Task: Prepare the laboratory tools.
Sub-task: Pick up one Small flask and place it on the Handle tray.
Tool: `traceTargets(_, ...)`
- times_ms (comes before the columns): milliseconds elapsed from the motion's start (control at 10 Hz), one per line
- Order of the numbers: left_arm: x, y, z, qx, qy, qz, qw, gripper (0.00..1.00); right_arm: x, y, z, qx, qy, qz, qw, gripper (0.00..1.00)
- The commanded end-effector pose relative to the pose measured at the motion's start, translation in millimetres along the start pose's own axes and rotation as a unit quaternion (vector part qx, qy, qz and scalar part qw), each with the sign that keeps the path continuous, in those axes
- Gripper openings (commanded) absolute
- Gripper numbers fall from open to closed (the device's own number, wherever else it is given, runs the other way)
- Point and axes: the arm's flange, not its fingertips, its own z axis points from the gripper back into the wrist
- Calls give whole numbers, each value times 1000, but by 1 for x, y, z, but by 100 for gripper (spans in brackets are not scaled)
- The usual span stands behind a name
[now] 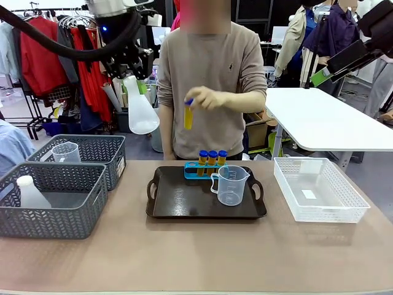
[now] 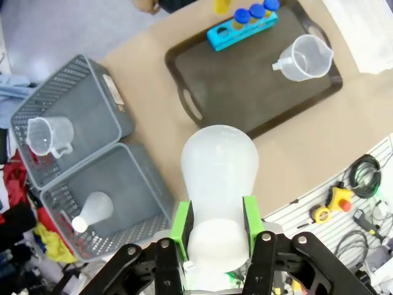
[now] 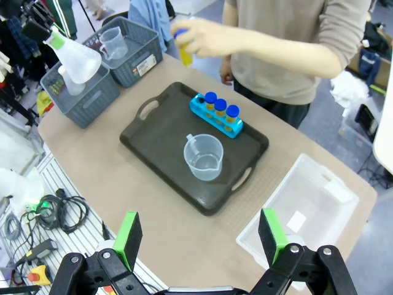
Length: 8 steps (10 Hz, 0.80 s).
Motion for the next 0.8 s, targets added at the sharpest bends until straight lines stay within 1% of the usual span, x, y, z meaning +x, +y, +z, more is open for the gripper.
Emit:
traceTargets(0,-12,17,7,-8,-5,1,1000,0,0,0,0,8,-5,2,1000,100)
traceTargets(300,-28,46,25,0,-12,26,1000,0,0,0,0,8,-5,2,1000,100)
traceTargets(500,-38,54,29,2,-16,43,999,0,0,0,0,8,-5,2,1000,100)
traceTargets(600,-39,57,30,-1,-11,41,999,0,0,0,0,8,-5,2,1000,100)
traceTargets(700,-42,59,42,-5,-11,47,999,0,0,0,0,8,-5,2,1000,100)
